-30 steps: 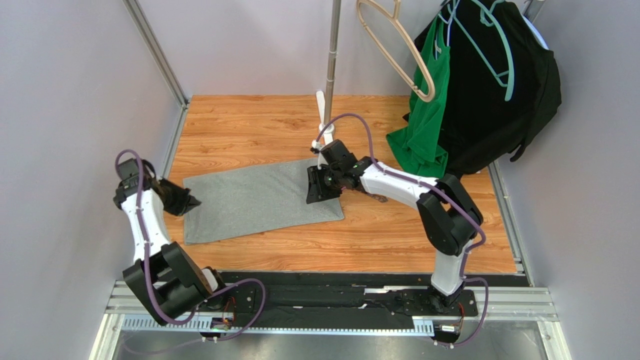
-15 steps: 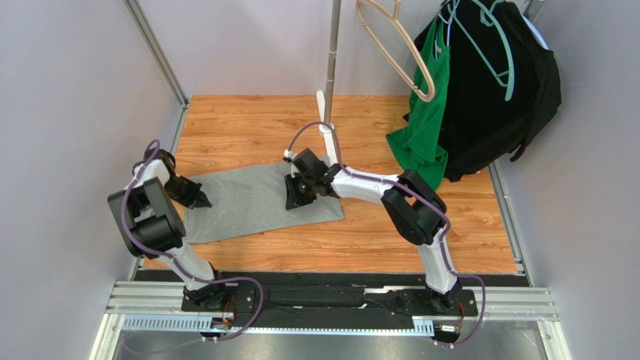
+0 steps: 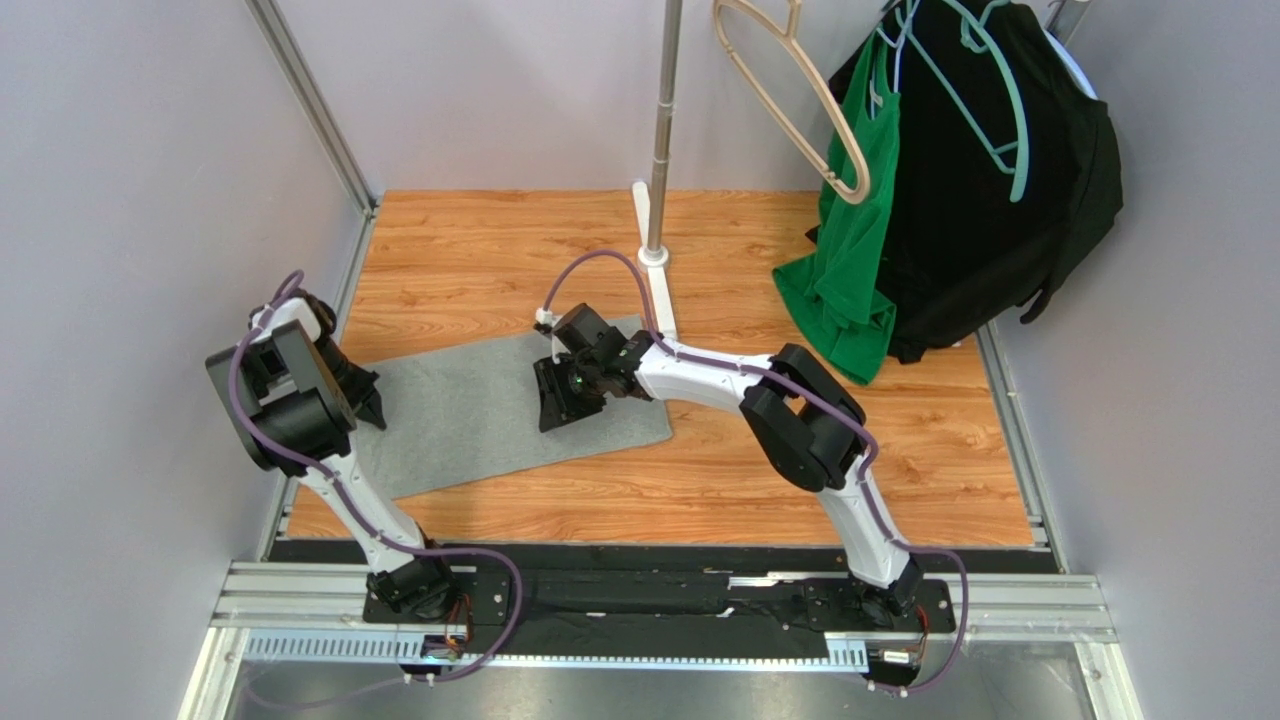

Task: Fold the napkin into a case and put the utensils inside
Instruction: Smooth out the rectangle-folded napkin at the center of the board.

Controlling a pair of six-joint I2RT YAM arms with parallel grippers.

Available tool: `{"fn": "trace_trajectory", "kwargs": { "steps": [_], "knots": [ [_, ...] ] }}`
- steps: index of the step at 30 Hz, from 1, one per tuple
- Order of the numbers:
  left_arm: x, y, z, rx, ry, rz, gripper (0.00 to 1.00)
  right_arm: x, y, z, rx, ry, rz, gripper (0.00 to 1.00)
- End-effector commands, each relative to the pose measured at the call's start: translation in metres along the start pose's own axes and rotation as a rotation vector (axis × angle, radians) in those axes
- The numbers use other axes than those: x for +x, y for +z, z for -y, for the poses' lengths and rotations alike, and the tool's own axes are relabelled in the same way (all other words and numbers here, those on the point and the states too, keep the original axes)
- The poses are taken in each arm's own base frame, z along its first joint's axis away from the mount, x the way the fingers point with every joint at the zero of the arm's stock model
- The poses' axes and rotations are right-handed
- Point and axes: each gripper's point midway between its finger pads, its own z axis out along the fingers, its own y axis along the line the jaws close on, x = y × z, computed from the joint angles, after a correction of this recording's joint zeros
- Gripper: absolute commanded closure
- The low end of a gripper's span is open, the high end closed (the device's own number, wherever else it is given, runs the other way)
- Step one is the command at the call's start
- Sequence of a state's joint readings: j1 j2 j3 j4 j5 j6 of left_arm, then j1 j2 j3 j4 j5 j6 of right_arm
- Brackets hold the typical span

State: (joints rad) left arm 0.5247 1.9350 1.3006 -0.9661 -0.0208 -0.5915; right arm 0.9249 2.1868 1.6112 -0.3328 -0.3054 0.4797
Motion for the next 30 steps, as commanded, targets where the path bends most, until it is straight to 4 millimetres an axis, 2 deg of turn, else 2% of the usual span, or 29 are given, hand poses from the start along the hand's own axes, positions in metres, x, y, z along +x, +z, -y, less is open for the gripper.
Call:
{"fn": "trace_trajectory", "kwargs": {
  "steps": [1,2,4,5,7,8,9,10,13,14,15,16,17,19,20,22,23,26,28,30],
  "knots": [
    [-0.009,-0.019,-0.014,-0.012,0.026,0.064,1.00,-0.046,-0.030,-0.011,-0.039,-0.046,0.093,0.55],
    [-0.005,-0.023,-0.013,0.014,0.036,0.064,1.00,-0.064,-0.043,0.003,-0.023,-0.028,0.131,0.51],
    [0.001,-0.042,0.005,0.143,0.054,0.089,1.00,-0.081,-0.056,0.019,-0.006,-0.022,0.164,0.48],
    [0.006,-0.054,0.012,0.208,0.062,0.101,0.99,-0.091,-0.061,0.036,0.013,-0.021,0.180,0.44],
    [0.012,-0.065,0.020,0.267,0.072,0.112,0.99,-0.106,-0.066,0.043,-0.010,-0.024,0.193,0.43],
    [0.016,-0.072,0.030,0.338,0.081,0.120,0.97,-0.111,-0.069,0.054,-0.008,-0.016,0.185,0.43],
    [0.018,-0.076,0.036,0.371,0.089,0.124,0.97,-0.110,-0.062,0.059,-0.017,-0.008,0.163,0.43],
    [0.019,-0.077,0.041,0.392,0.090,0.121,0.97,-0.120,-0.065,0.059,-0.022,-0.014,0.183,0.43],
    [0.018,-0.071,0.053,0.433,0.091,0.092,1.00,-0.126,-0.050,0.067,-0.031,-0.013,0.190,0.50],
    [0.016,-0.063,0.057,0.435,0.088,0.065,1.00,-0.135,-0.049,0.066,-0.042,-0.011,0.205,0.57],
    [0.014,-0.059,0.060,0.435,0.090,0.052,1.00,-0.137,-0.046,0.064,-0.060,0.000,0.203,0.60],
    [0.012,-0.055,0.061,0.434,0.099,0.046,1.00,-0.134,-0.035,0.073,-0.053,0.014,0.189,0.63],
    [0.006,-0.046,0.061,0.409,0.096,0.037,1.00,-0.141,-0.035,0.077,-0.050,0.020,0.206,0.71],
    [-0.001,-0.037,0.061,0.378,0.096,0.036,1.00,-0.141,-0.027,0.087,-0.050,0.046,0.210,0.75],
    [-0.006,-0.028,0.060,0.349,0.089,0.023,1.00,-0.148,-0.029,0.093,-0.050,0.051,0.231,0.81],
    [-0.013,-0.023,0.061,0.329,0.078,0.018,1.00,-0.149,-0.025,0.105,-0.044,0.066,0.230,0.84],
    [-0.020,-0.018,0.059,0.304,0.068,0.023,1.00,-0.150,-0.023,0.117,-0.038,0.079,0.236,0.85],
    [-0.029,-0.017,0.061,0.297,0.061,0.030,1.00,-0.150,-0.021,0.141,-0.025,0.097,0.235,0.85],
    [-0.033,-0.020,0.061,0.291,0.067,0.045,1.00,-0.152,-0.022,0.148,-0.029,0.089,0.234,0.84],
    [-0.038,-0.032,0.062,0.304,0.082,0.085,1.00,-0.153,-0.025,0.150,-0.042,0.088,0.230,0.81]
  ]
}}
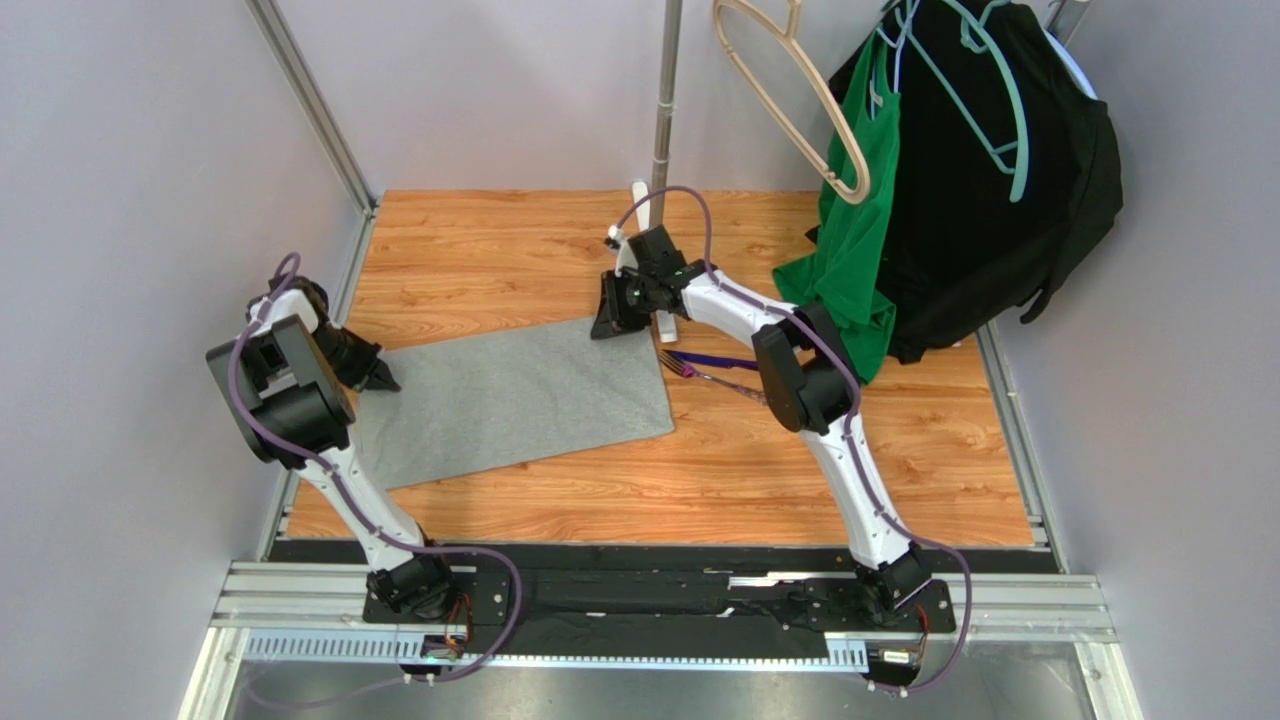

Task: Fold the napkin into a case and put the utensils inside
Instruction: Smooth out the rectangle-folded napkin at the center of the board.

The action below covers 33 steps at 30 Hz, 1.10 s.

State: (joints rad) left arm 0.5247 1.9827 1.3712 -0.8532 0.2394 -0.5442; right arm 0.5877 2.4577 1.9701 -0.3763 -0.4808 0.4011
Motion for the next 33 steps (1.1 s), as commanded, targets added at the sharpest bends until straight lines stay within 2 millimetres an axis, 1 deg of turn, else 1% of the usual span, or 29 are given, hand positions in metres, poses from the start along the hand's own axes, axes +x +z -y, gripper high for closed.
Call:
{"fn": "trace_trajectory", "kwargs": {
  "steps": [1,3,4,5,7,8,10,11,12,13,14,16,17,18,19,20,21,22,23,24,25,27,29,30,31,33],
  "knots": [
    [-0.021,-0.026,0.007,0.009,0.055,0.104,1.00,-0.040,-0.012,0.000,-0.039,-0.051,0.091,0.80],
    [-0.020,-0.042,0.007,0.010,0.076,0.147,0.93,-0.045,-0.017,-0.003,-0.039,-0.059,0.096,0.75],
    [-0.019,-0.048,0.007,0.011,0.090,0.165,0.89,-0.049,-0.018,-0.006,-0.042,-0.063,0.104,0.73],
    [-0.018,-0.059,0.006,0.013,0.102,0.204,0.84,-0.050,-0.020,-0.007,-0.046,-0.069,0.106,0.69],
    [-0.017,-0.067,0.007,0.022,0.123,0.232,0.82,-0.055,-0.023,-0.008,-0.037,-0.070,0.114,0.66],
    [-0.013,-0.072,0.013,0.051,0.138,0.238,0.82,-0.056,-0.024,-0.012,-0.043,-0.070,0.119,0.64],
    [-0.008,-0.070,0.026,0.099,0.168,0.222,0.83,-0.058,-0.027,-0.019,-0.063,-0.050,0.127,0.62],
    [-0.007,-0.063,0.032,0.117,0.168,0.190,0.90,-0.059,-0.027,-0.020,-0.066,-0.046,0.135,0.61],
    [-0.004,-0.058,0.036,0.122,0.172,0.165,0.93,-0.061,-0.027,-0.019,-0.061,-0.040,0.142,0.60],
    [-0.006,-0.053,0.038,0.125,0.159,0.148,0.96,-0.062,-0.027,-0.018,-0.057,-0.040,0.150,0.59],
    [-0.008,-0.040,0.039,0.119,0.142,0.117,1.00,-0.064,-0.024,-0.014,-0.047,-0.041,0.156,0.57],
    [-0.017,-0.028,0.038,0.101,0.123,0.106,1.00,-0.066,-0.021,-0.003,-0.006,-0.036,0.168,0.57],
    [-0.024,-0.017,0.034,0.059,0.113,0.092,1.00,-0.066,-0.019,0.002,0.008,-0.040,0.171,0.57],
    [-0.027,-0.013,0.032,0.043,0.108,0.085,1.00,-0.069,-0.018,0.008,0.041,-0.042,0.183,0.57],
    [-0.030,-0.009,0.029,0.020,0.095,0.075,1.00,-0.069,-0.017,0.014,0.062,-0.055,0.188,0.57],
    [-0.037,-0.005,0.020,-0.051,0.078,0.064,1.00,-0.067,-0.016,0.020,0.085,-0.051,0.179,0.57],
    [-0.041,-0.005,0.015,-0.090,0.063,0.067,1.00,-0.066,-0.012,0.026,0.110,-0.054,0.180,0.57],
    [-0.047,-0.005,0.006,-0.135,0.025,0.067,1.00,-0.066,-0.012,0.030,0.125,-0.059,0.178,0.57],
    [-0.053,-0.005,-0.005,-0.203,0.004,0.062,1.00,-0.062,-0.011,0.034,0.142,-0.052,0.166,0.57],
    [-0.056,-0.005,-0.009,-0.216,-0.010,0.061,1.00,-0.061,-0.009,0.037,0.150,-0.053,0.164,0.57],
    [-0.062,-0.008,-0.009,-0.221,-0.014,0.067,1.00,-0.059,-0.008,0.038,0.154,-0.054,0.162,0.57],
    [-0.070,-0.005,-0.023,-0.271,-0.034,0.065,1.00,-0.058,-0.005,0.039,0.170,-0.070,0.159,0.57],
    [-0.079,-0.007,-0.032,-0.307,-0.039,0.086,1.00,-0.059,-0.005,0.031,0.166,-0.088,0.158,0.56],
    [-0.079,-0.008,-0.032,-0.305,-0.028,0.081,1.00,-0.060,-0.005,0.027,0.163,-0.095,0.161,0.56],
    [-0.078,-0.009,-0.029,-0.286,-0.018,0.075,1.00,-0.064,-0.007,0.019,0.155,-0.103,0.173,0.54],
    [-0.071,-0.014,-0.019,-0.243,-0.004,0.076,1.00,-0.069,-0.010,0.011,0.153,-0.126,0.185,0.52]
  ]
}}
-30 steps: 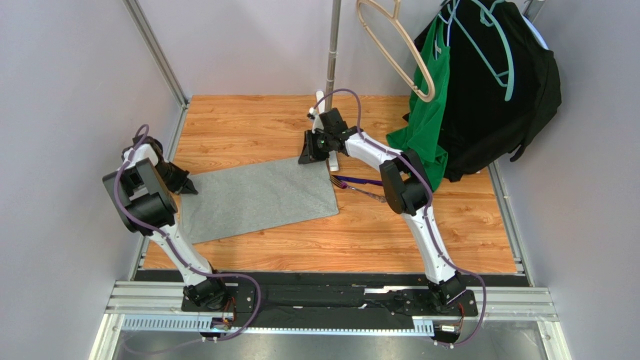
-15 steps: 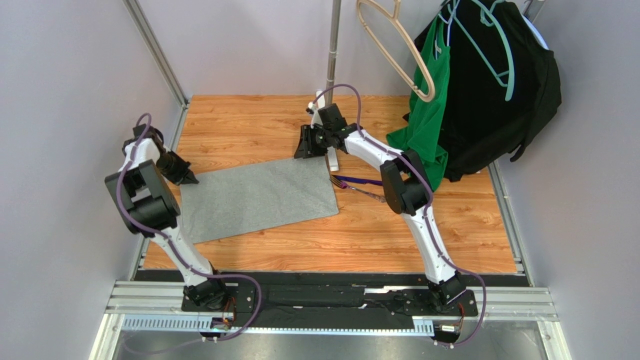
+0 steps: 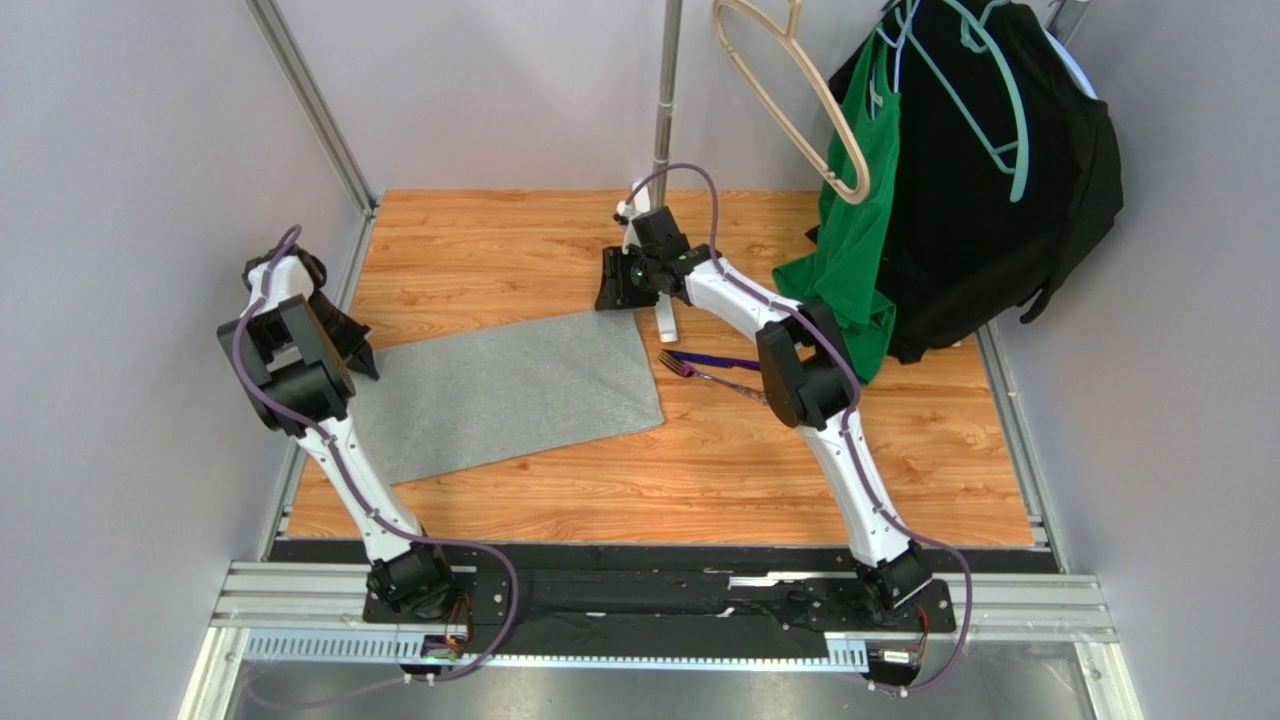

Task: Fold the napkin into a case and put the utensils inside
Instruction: Smooth out the rectangle-folded napkin at the center of the board.

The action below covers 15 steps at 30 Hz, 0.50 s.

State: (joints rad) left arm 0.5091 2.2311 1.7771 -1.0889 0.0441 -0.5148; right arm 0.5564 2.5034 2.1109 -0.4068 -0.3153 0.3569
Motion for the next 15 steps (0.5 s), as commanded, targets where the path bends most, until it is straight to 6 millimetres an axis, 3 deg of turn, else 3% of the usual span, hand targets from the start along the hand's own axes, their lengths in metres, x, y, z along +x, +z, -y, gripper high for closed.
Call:
{"fn": "trace_trajectory", "kwargs": {
  "steps": [1,4,7,9,11,15],
  "knots": [
    [-0.015,-0.021,-0.017,-0.011,-0.038,0.095,1.00,-0.022,-0.007,-0.021,0.010,-0.080,0.058,0.48],
    [-0.005,-0.050,-0.003,0.091,-0.036,0.164,1.00,-0.037,-0.024,-0.029,0.013,-0.100,0.089,0.46],
    [0.008,-0.077,0.013,0.204,-0.025,0.216,1.00,-0.034,-0.035,-0.025,0.048,-0.125,0.091,0.46],
    [0.017,-0.084,0.024,0.252,-0.003,0.231,1.00,-0.032,-0.045,-0.023,0.063,-0.135,0.094,0.45],
    [0.033,-0.083,0.046,0.325,0.044,0.215,1.00,-0.032,-0.051,-0.024,0.064,-0.138,0.094,0.46],
    [0.052,-0.055,0.069,0.374,0.056,0.118,1.00,-0.015,-0.046,-0.007,0.105,-0.137,0.066,0.53]
  ]
}}
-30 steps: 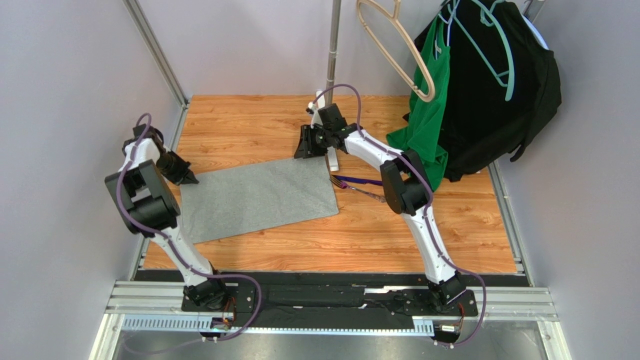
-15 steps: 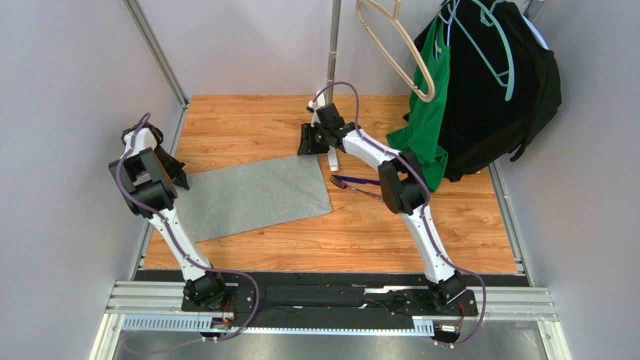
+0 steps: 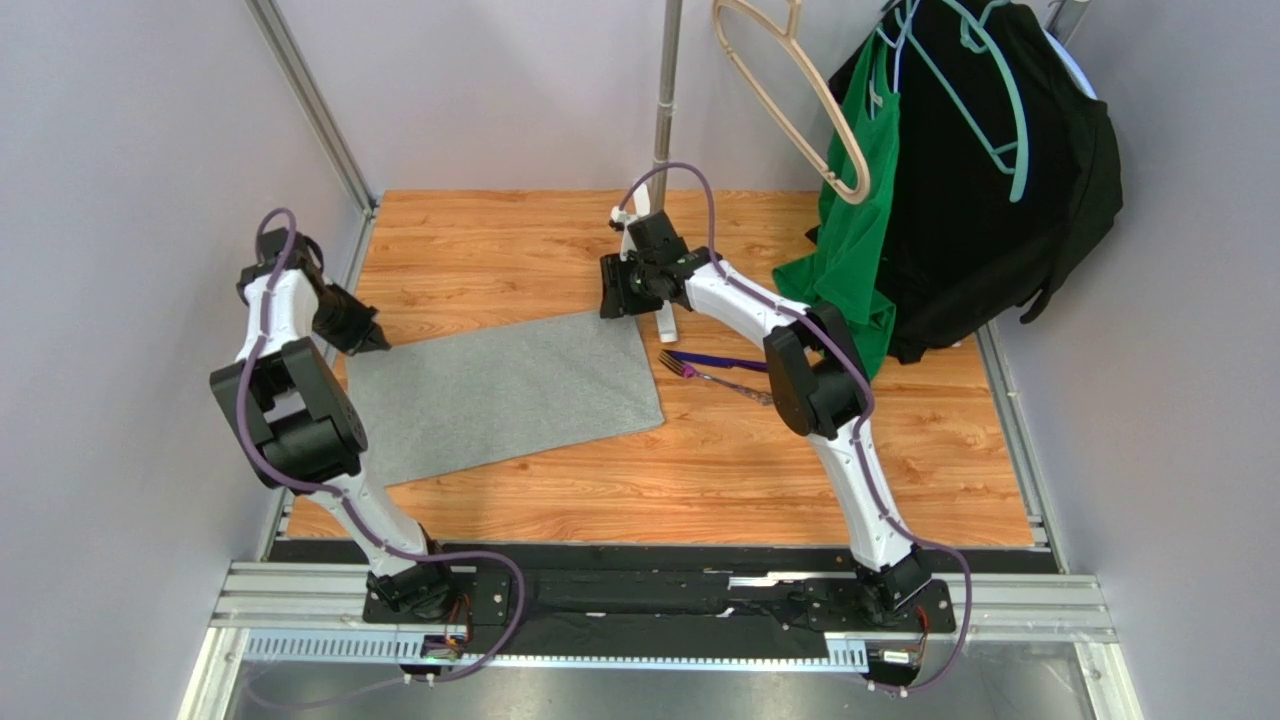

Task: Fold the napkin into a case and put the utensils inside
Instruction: Smooth out the rectangle-folded napkin at the center of the board.

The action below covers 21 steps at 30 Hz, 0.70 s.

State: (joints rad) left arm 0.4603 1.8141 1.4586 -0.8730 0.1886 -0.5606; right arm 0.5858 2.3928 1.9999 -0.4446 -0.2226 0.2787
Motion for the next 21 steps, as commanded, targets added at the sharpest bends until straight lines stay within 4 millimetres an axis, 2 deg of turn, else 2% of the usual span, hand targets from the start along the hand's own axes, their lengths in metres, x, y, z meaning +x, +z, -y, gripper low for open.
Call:
{"fn": "trace_trajectory", "kwargs": {
  "steps": [1,3,4,5,6,7,8,12,13,14,15,17,21],
  "knots": [
    [0.022,0.041,0.023,0.080,-0.007,-0.106,1.00,-0.024,-0.018,0.006,0.031,-0.047,0.078,0.59],
    [0.018,0.049,0.021,0.057,0.014,-0.118,1.00,-0.011,-0.003,0.017,0.041,-0.044,0.047,0.64],
    [0.019,0.063,0.008,-0.007,0.018,-0.143,1.00,-0.012,0.002,0.020,0.044,-0.048,0.052,0.69],
    [0.018,0.067,0.002,-0.042,0.042,-0.151,1.00,-0.010,0.007,0.020,0.043,-0.054,0.048,0.69],
    [0.012,0.066,0.000,-0.068,0.055,-0.150,1.00,0.003,0.022,0.027,0.046,-0.049,0.013,0.69],
    [0.010,0.075,-0.011,-0.122,0.063,-0.163,1.00,-0.005,0.023,0.025,0.040,-0.053,0.017,0.69],
    [0.007,0.075,-0.018,-0.150,0.073,-0.170,1.00,-0.005,0.027,0.026,0.042,-0.052,0.012,0.69],
    [-0.007,0.074,-0.039,-0.224,0.063,-0.172,1.00,-0.012,0.023,0.024,0.065,-0.061,0.013,0.68],
    [-0.008,0.073,-0.043,-0.231,0.060,-0.173,1.00,-0.026,0.012,0.017,0.054,-0.065,0.048,0.68],
    [-0.010,0.070,-0.045,-0.232,0.052,-0.169,1.00,-0.026,0.010,0.016,0.054,-0.069,0.055,0.67],
    [-0.012,0.067,-0.044,-0.228,0.049,-0.164,1.00,-0.032,0.006,0.012,0.055,-0.085,0.074,0.65],
    [-0.012,0.055,-0.030,-0.162,0.046,-0.140,1.00,-0.046,-0.003,0.005,0.053,-0.097,0.098,0.62],
    [-0.001,0.028,0.016,0.026,0.070,-0.089,1.00,-0.053,-0.011,-0.016,0.005,-0.095,0.114,0.58]
  ]
}}
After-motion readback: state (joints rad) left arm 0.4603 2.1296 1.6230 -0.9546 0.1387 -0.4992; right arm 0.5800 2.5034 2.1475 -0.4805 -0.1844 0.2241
